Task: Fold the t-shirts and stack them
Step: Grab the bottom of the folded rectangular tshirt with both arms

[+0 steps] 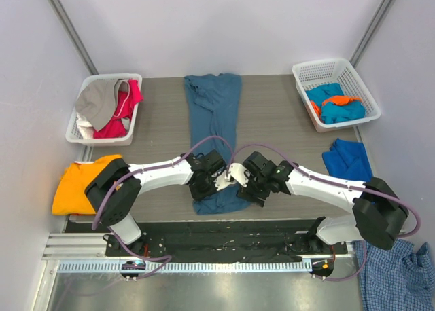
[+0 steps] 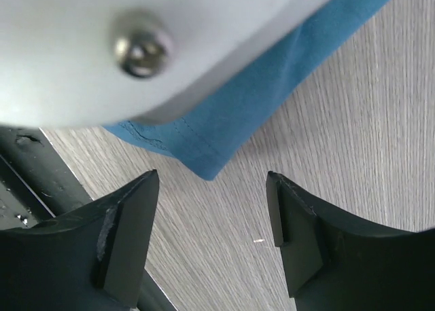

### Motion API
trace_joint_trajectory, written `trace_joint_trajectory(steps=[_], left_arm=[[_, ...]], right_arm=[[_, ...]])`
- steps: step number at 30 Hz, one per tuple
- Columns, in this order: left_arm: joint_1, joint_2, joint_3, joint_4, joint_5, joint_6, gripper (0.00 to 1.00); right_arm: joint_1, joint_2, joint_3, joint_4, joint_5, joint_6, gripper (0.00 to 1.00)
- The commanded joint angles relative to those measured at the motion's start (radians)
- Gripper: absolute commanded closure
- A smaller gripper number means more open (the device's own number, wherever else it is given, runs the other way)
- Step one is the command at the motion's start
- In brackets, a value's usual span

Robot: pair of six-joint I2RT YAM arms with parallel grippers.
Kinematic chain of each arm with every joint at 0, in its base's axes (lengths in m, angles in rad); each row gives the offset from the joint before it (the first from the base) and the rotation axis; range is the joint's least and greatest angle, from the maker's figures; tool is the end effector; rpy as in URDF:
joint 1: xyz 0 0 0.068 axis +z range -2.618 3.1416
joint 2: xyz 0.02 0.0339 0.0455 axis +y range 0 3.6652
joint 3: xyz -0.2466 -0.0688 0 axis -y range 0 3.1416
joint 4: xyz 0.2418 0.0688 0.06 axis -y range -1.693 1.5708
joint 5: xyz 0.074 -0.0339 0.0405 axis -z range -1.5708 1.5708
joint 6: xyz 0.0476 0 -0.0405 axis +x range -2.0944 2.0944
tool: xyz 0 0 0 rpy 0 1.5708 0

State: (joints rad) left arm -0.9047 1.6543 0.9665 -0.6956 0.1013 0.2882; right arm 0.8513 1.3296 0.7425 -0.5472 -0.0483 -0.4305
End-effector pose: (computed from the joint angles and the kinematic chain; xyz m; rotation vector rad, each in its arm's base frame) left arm 0.1742 -0.2295 0.1329 1.6885 2.4617 -0.2293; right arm 0.1611 0.1873 0.1588 -1.6370 2.1702 0.1901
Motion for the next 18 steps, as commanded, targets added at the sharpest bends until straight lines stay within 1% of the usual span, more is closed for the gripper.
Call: trace_joint_trajectory(steps=[1, 3, 4, 8, 11, 12, 14, 17, 18], left_arm=[[-0.008, 0.045, -0.022, 0.005, -0.014, 0.037, 1.00], [-0.008, 0.047, -0.025, 0.007, -0.014, 0.040, 1.00], [-0.008, 0.051, -0.026, 0.007, -0.017, 0.043, 1.00], [-0.008, 0.039, -0.038, 0.004, -0.025, 0.045, 1.00], [-0.010, 0.024, -0.051, 0.002, -0.035, 0.046, 1.00], [-0.008, 0.022, -0.054, 0.001, -0.040, 0.046, 1.00], [-0.008, 0.007, -0.063, 0.001, -0.048, 0.049, 1.00], [-0.008, -0.010, -0.075, 0.001, -0.052, 0.051, 1.00], [-0.008, -0.022, -0.078, 0.002, -0.058, 0.049, 1.00]], right_arm=[[0.026, 0.020, 0.021, 0.029, -0.030, -0.011, 0.30], [0.025, 0.039, 0.017, 0.033, -0.025, -0.020, 0.32], [0.026, 0.045, 0.015, 0.038, -0.030, -0.025, 0.36], [0.025, 0.082, 0.014, 0.062, -0.036, -0.059, 0.43], [0.026, 0.117, 0.012, 0.076, -0.038, -0.076, 0.52], [0.026, 0.125, 0.011, 0.078, -0.033, -0.079, 0.58], [0.026, 0.140, 0.009, 0.078, -0.032, -0.080, 0.64], [0.026, 0.132, 0.001, 0.073, -0.022, -0.083, 0.76], [0.026, 0.128, -0.002, 0.072, -0.019, -0.082, 0.88]])
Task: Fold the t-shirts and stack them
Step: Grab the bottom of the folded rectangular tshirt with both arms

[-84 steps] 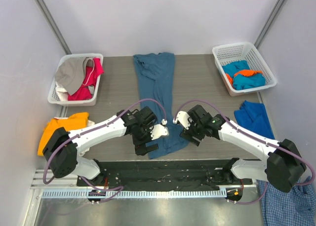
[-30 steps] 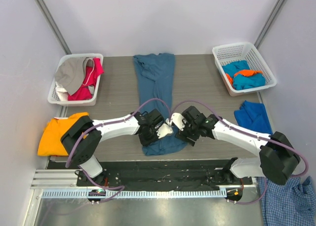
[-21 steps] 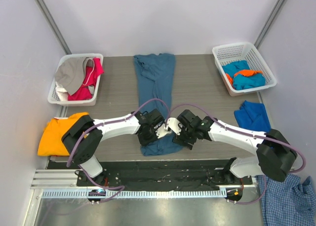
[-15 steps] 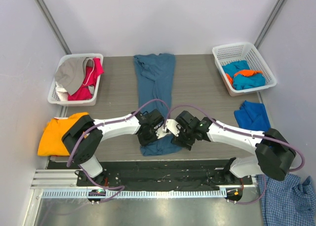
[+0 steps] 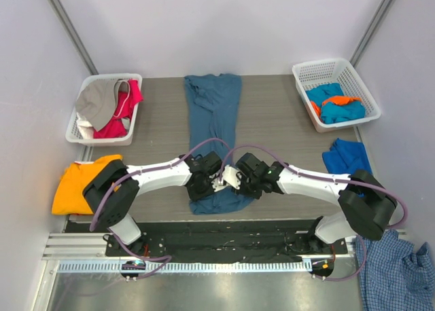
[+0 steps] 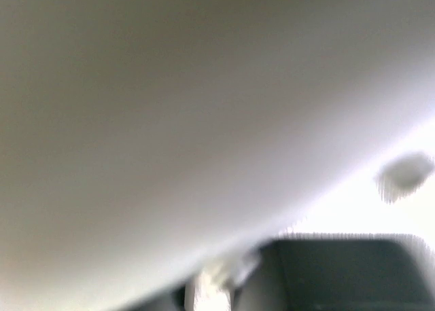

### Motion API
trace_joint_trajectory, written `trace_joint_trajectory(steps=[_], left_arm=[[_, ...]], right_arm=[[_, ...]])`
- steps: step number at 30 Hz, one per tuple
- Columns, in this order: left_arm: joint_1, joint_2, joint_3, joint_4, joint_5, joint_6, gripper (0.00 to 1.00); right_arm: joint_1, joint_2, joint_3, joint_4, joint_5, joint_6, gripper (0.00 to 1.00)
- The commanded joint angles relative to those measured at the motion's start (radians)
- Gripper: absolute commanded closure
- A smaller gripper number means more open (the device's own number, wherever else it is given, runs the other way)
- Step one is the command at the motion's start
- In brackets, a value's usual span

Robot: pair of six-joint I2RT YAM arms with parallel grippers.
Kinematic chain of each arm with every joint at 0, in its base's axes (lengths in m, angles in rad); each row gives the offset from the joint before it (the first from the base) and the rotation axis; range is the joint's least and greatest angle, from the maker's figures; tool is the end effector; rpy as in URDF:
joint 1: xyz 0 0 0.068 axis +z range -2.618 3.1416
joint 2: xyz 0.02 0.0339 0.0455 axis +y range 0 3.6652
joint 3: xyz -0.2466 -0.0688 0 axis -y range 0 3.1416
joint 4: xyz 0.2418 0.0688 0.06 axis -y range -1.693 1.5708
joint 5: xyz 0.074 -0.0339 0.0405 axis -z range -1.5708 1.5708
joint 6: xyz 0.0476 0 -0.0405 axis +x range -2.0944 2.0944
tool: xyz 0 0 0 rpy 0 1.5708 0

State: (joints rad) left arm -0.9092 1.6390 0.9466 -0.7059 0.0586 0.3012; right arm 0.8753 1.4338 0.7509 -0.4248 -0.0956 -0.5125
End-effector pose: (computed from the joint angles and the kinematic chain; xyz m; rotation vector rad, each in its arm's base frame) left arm 0.1711 -0.2243 0.1316 1.7075 2.4549 -0.1610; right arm 0.1669 0.2071 0.1431 -1.7456 2.0508 0.2413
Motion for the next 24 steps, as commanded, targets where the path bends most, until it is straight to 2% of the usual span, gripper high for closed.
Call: trace_joint_trajectory(steps=[1, 3, 13, 19, 24], left_arm=[[-0.005, -0.014, -0.061, 0.013, -0.019, 0.036, 1.00], [-0.003, -0.047, -0.071, 0.008, -0.028, 0.038, 1.00], [-0.003, -0.214, -0.103, -0.035, -0.026, 0.039, 1.00], [-0.003, -0.307, -0.106, -0.046, -0.036, 0.047, 1.00], [-0.002, -0.403, -0.115, -0.023, -0.134, 0.070, 1.00]], right_arm=[[0.002, 0.020, -0.009, -0.061, 0.033, 0.002, 0.94], [0.002, 0.001, -0.001, -0.083, 0.031, 0.008, 0.99], [0.025, -0.093, 0.100, -0.247, -0.023, 0.049, 0.99], [0.054, -0.144, 0.152, -0.285, 0.014, 0.069, 0.99], [0.053, -0.167, 0.174, -0.276, 0.091, 0.043, 0.99]])
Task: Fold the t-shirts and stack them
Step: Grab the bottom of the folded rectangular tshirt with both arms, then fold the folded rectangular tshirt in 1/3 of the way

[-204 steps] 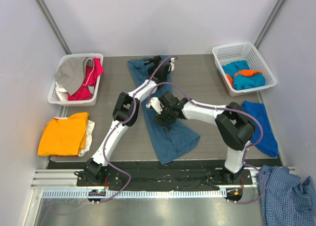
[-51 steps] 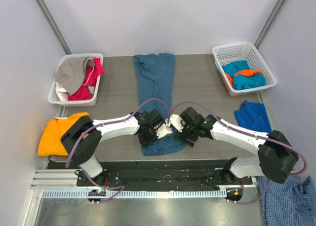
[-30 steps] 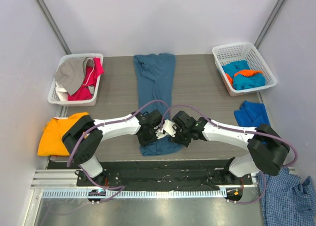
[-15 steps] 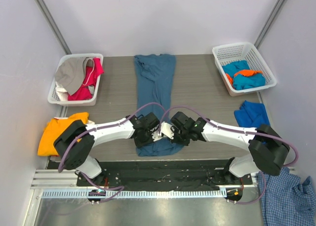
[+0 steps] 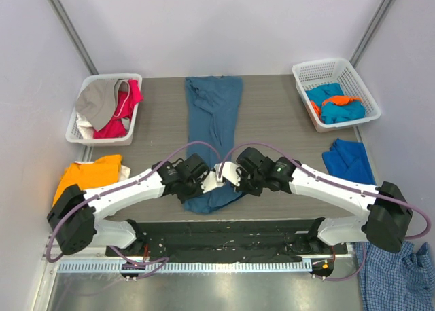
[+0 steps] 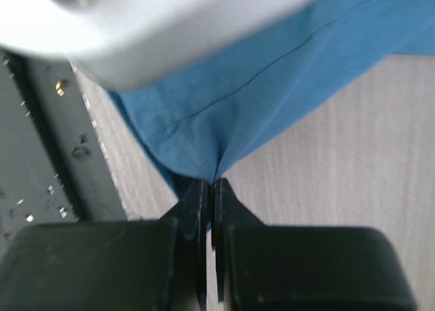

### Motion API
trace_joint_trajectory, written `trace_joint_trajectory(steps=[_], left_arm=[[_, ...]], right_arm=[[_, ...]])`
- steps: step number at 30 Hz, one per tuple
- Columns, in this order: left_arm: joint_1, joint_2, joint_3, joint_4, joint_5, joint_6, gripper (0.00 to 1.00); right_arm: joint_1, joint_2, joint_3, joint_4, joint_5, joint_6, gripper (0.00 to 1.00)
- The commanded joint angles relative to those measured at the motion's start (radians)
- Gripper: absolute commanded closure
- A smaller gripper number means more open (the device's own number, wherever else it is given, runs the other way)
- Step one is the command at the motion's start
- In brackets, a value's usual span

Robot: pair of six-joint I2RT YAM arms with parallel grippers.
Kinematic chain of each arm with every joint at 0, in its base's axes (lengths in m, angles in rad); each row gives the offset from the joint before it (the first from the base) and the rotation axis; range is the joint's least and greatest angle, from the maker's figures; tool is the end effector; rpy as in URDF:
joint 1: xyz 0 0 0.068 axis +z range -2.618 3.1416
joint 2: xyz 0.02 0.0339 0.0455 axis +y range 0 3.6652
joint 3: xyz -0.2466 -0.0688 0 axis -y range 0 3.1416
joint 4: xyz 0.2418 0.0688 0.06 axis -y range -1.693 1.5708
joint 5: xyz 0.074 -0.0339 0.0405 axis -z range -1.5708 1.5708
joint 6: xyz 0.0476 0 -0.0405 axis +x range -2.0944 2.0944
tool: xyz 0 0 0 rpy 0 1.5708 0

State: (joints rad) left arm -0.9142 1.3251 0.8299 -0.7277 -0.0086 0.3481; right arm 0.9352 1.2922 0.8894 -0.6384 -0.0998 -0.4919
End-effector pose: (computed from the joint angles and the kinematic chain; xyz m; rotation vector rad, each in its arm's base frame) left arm 0.1485 -0.1920 0.1763 1.6519 2.2638 -0.1260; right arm 0.1502 0.2116 0.2063 -1.7497 1.9667 0.2851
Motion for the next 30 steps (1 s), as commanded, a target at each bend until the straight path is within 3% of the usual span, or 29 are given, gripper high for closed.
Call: trace_joint_trajectory(steps=[1, 9, 14, 22, 30], left_arm=[[0.005, -0.096, 0.005, 0.002, -0.076, 0.029, 1.00], [0.028, -0.060, 0.081, 0.020, -0.137, 0.077, 1.00], [0.109, 0.028, 0.170, 0.040, -0.117, 0.132, 1.00], [0.256, 0.285, 0.435, 0.036, -0.059, 0.204, 1.00], [0.334, 0.545, 0.724, -0.062, -0.014, 0.258, 1.00]], right_arm=[[-0.007, -0.021, 0.046, -0.061, 0.095, 0.019, 0.99], [-0.027, 0.042, 0.114, -0.034, 0.160, -0.030, 0.99], [-0.062, 0.104, 0.167, -0.012, 0.163, -0.066, 0.99], [-0.140, 0.275, 0.348, 0.009, 0.143, -0.129, 0.99], [-0.240, 0.436, 0.545, 0.008, 0.121, -0.203, 0.99]])
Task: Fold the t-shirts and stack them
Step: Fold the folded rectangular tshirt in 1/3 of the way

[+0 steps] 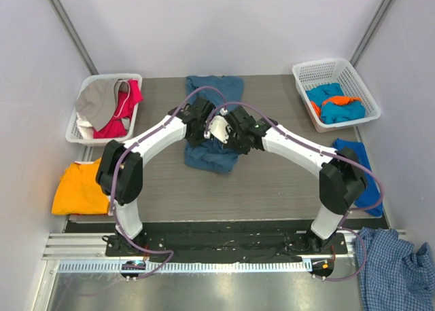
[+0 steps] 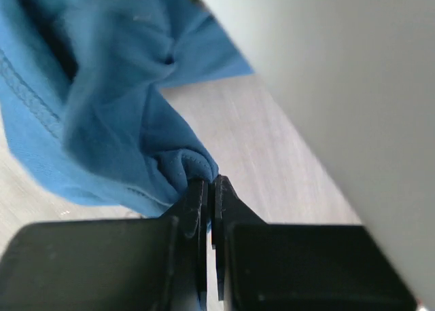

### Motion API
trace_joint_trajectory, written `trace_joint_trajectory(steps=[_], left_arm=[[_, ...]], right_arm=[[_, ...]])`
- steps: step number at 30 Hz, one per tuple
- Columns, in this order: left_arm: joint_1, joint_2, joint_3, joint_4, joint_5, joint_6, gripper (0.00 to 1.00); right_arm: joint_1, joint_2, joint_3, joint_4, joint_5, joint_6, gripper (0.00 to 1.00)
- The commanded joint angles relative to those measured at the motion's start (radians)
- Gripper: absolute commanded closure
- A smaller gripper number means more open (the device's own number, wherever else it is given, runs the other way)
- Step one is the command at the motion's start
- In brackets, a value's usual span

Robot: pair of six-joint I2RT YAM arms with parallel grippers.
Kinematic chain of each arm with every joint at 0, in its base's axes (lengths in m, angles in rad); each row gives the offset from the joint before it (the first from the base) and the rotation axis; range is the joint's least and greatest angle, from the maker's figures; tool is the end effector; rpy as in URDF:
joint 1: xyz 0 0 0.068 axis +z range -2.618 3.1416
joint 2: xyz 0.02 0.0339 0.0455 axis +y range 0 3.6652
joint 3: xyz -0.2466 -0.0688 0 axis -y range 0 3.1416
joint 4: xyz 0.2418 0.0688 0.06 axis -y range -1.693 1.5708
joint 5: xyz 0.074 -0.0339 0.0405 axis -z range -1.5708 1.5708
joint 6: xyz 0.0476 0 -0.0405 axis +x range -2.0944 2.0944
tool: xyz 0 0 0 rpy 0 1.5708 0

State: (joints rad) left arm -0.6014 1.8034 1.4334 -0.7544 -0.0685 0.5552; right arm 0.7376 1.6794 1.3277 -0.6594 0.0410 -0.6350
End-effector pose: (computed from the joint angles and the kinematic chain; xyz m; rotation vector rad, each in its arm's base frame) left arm 0.3122 -0.2103 0.2124 1.4543 2.2664 0.0781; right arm 0.2670 0.2399 0.2287 -1.6235 2.0060 -0.0148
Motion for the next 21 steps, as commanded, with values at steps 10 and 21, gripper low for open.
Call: trace_joint_trajectory(steps=[10, 21], left_arm=[[0.120, 0.257, 0.354, -0.123, 0.047, 0.087, 1.00], [0.167, 0.326, 0.452, -0.140, 0.007, 0.123, 1.00]], right_arm=[[-0.115, 0.246, 0.317, 0.018, -0.029, -0.115, 0.99], [-0.158, 0.394, 0.545, -0.017, 0.006, -0.135, 0.99]])
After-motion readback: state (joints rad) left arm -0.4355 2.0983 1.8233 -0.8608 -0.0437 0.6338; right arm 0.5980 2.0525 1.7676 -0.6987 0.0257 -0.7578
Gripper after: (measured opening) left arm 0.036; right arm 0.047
